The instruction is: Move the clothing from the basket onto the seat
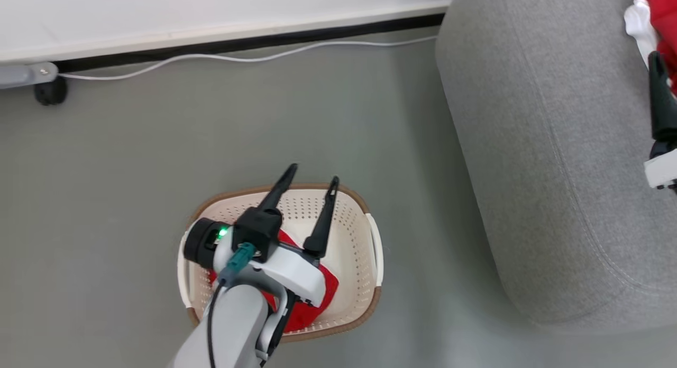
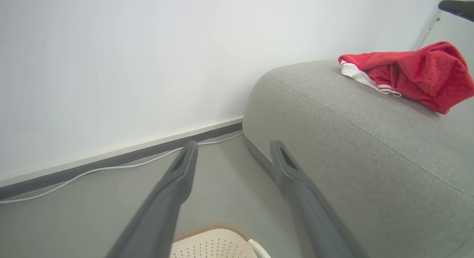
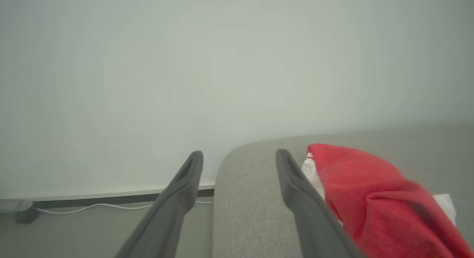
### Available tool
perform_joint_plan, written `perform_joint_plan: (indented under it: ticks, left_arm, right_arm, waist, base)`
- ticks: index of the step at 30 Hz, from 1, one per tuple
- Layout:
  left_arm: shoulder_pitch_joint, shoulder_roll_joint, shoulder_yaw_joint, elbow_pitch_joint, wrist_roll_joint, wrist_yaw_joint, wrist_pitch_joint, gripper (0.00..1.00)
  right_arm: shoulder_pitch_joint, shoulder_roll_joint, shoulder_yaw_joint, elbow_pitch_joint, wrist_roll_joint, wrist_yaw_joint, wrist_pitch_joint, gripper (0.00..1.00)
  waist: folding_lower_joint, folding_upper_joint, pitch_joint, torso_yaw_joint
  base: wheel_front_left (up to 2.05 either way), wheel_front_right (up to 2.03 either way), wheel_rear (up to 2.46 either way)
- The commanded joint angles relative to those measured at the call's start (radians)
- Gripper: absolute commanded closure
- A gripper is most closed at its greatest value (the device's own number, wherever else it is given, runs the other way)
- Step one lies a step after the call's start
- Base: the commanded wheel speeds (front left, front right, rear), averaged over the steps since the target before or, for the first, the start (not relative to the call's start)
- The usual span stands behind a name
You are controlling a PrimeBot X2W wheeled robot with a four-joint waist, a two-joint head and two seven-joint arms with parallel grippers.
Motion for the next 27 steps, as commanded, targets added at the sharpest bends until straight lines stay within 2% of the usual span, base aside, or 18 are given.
perform_joint_plan:
  ticks: [1,10,17,27]
  left_arm:
    - [0.016,0.003,0.050,-0.031,0.009,0.002,-0.006,0.00]
    - [0.089,0.003,0.198,-0.071,0.048,0.000,-0.006,0.00]
    - [0.154,0.003,0.323,-0.120,0.054,-0.001,-0.006,0.00]
    - [0.252,0.003,0.433,-0.158,0.062,-0.005,-0.006,0.00]
  right_arm:
    - [0.040,-0.013,0.012,-0.035,-0.010,0.003,-0.006,0.00]
    - [0.093,0.042,0.004,-0.092,-0.029,0.003,-0.006,0.00]
    - [0.171,0.094,-0.023,-0.147,-0.088,0.003,-0.006,0.00]
    - [0.277,0.161,-0.037,-0.204,-0.145,0.003,-0.006,0.00]
  waist:
    - [0.0000,0.0000,-0.029,0.029]
    - [0.0000,0.0000,-0.096,0.081]
    - [0.0000,0.0000,-0.154,0.111]
    - [0.0000,0.0000,-0.221,0.107]
  base:
    - [0.00,0.00,0.00]
    - [0.00,0.00,0.00]
    - [0.00,0.00,0.00]
    - [0.00,0.00,0.00]
